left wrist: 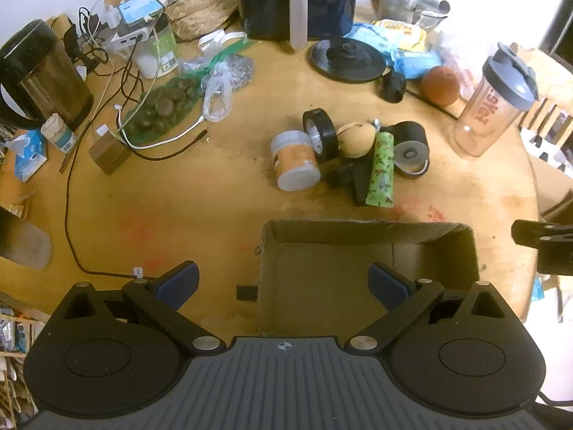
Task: Organize objects
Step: 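Move the left gripper toward the white-lidded jar with orange label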
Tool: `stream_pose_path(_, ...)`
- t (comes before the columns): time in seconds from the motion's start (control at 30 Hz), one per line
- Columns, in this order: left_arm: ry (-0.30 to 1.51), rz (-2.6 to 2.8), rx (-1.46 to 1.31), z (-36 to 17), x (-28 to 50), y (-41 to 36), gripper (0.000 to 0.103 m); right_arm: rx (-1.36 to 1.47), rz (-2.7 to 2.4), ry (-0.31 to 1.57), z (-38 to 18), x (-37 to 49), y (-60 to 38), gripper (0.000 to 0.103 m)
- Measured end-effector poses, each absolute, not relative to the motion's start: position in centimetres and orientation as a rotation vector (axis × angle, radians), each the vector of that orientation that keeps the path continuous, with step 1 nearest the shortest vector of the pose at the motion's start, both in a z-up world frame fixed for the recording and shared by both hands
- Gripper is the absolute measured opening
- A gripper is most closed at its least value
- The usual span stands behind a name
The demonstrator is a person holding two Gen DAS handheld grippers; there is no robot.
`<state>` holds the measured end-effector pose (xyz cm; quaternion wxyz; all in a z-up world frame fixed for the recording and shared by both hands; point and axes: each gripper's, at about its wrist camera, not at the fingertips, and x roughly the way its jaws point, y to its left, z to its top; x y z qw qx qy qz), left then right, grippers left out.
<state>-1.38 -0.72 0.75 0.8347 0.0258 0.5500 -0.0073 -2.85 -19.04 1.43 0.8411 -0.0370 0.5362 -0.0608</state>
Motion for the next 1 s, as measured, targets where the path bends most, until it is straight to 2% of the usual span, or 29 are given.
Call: stream_pose_path(1.0, 1.1, -0.135, 0.007, 0.0, 3.5, 3.4, 0.102, -0.004, -0.223, 1.196, 0.0, -1.1, -16.8, 0.103)
